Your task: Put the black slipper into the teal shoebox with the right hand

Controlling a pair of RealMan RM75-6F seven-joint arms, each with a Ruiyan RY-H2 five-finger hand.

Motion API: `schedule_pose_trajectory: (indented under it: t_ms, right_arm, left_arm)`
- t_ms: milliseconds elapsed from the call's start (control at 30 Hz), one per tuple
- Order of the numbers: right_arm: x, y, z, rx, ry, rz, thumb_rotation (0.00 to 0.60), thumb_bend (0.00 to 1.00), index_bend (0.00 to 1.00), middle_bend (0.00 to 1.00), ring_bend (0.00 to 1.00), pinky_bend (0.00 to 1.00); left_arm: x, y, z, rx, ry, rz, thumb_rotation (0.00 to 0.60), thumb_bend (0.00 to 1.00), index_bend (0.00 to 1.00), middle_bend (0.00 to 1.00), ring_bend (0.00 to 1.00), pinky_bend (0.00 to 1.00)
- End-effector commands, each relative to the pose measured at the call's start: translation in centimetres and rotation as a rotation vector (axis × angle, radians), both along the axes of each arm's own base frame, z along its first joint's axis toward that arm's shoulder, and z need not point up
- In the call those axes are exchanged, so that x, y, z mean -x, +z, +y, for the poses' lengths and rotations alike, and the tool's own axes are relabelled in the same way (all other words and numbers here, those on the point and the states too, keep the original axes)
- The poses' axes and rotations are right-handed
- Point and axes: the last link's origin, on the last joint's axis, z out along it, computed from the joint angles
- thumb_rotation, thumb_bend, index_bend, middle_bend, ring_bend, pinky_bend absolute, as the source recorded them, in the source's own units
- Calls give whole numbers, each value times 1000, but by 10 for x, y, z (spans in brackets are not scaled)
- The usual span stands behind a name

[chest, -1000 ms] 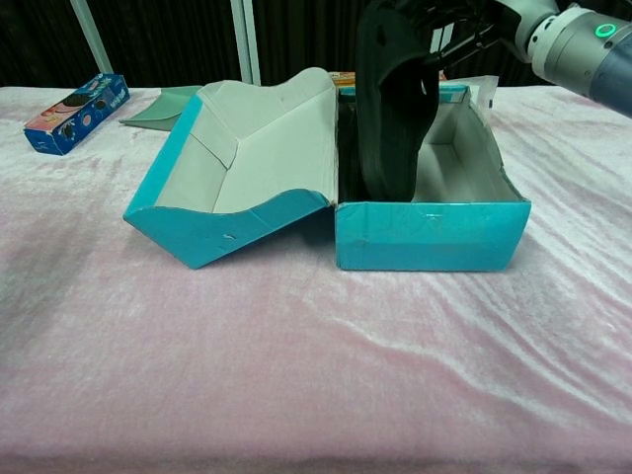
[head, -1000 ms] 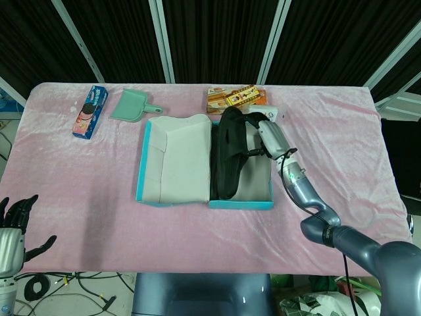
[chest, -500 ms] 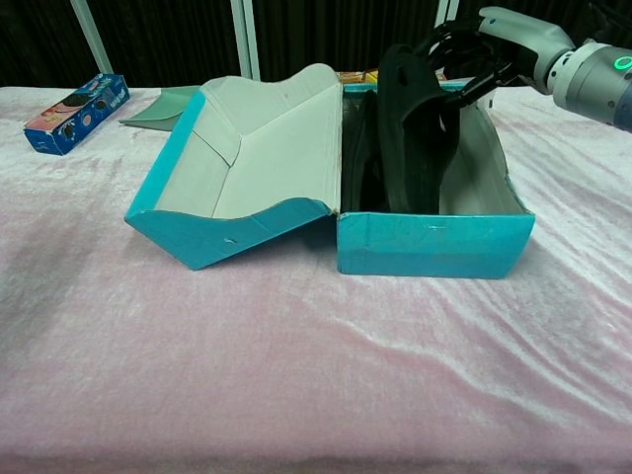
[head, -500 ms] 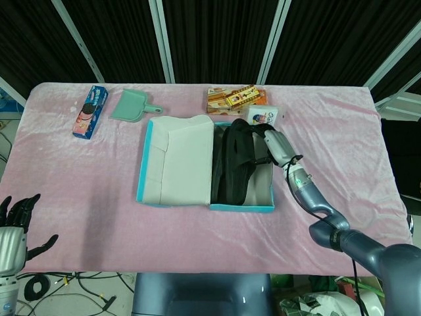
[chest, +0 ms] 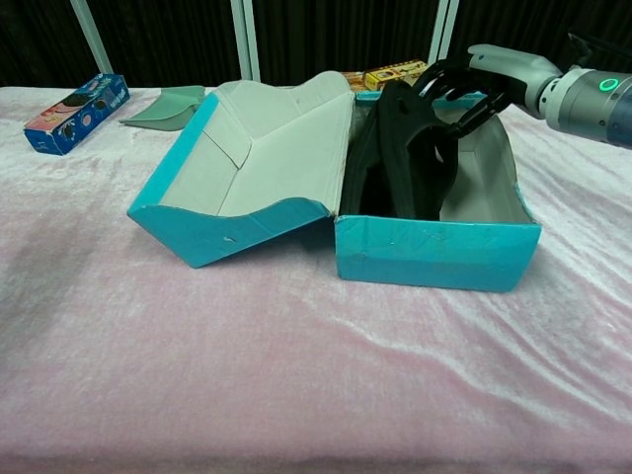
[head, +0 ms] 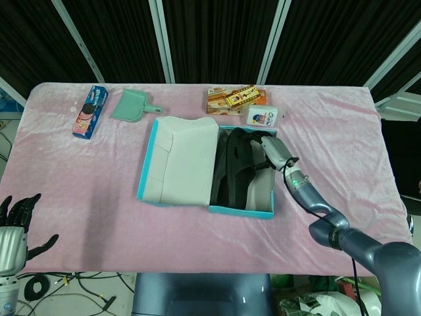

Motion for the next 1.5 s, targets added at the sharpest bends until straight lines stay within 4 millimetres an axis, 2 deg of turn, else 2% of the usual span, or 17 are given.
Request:
schedule_pose_trajectory:
  t_ms: [33,100,200,433,733,867,1100,1133,1200,1267,1333,1400,1500]
  right_arm:
    - [0,-1,0,-28,0,28,600,140,297,217,23,78]
    - [1,-1,1,-41,3,46,600,140,120,88,0,69]
    - [0,2,3,-49,11,59,600,140,4,2,0,59]
    - [-6,17,6,-19,42,41,600,140,0,0,0,38]
    - [-8,45,20,-34,78,125,600,128,0,0,0,19]
    - [-3,58,31,-50,79,198,600,21,0,0,0,8]
    - [7,60,38,-47,35,265,600,13,0,0,0,8]
    - [7,60,40,-37,37,256,600,53,0,0,0,8]
    - [4,62,44,-20,45,223,600,277,0,10,0,8]
    - [0,67,50,-1,71,194,600,561,35,84,0,8]
    - [-3,71,57,14,100,171,600,723,113,165,0,8]
    - [-7,73,64,16,125,154,600,819,166,203,0,8]
    - [-9,72,74,6,161,163,600,871,193,218,0,8]
  left_arm:
    - [0,0,0,1,1,0,600,0,96,180,146,0]
    - [0,0,1,2,1,0,600,0,96,180,146,0]
    - [0,-1,1,3,-1,-1,600,0,95,180,146,0]
    - [1,-1,2,4,-3,-5,600,0,91,180,146,0]
    - [1,-1,2,4,-12,-3,600,0,84,180,146,0]
    - [-1,0,3,5,-19,0,600,0,81,177,145,0]
    - [-4,-1,4,11,-31,0,600,0,76,176,146,0]
    - [-4,0,4,10,-31,0,600,0,76,176,146,0]
    - [-4,1,4,8,-32,0,600,0,76,177,146,0]
    - [-5,1,4,8,-36,2,600,0,76,176,146,0]
    - [-6,1,5,10,-41,2,600,0,76,176,146,0]
    - [-8,0,6,13,-48,2,600,0,76,176,146,0]
    - [-9,-2,7,21,-51,0,600,0,76,176,146,0]
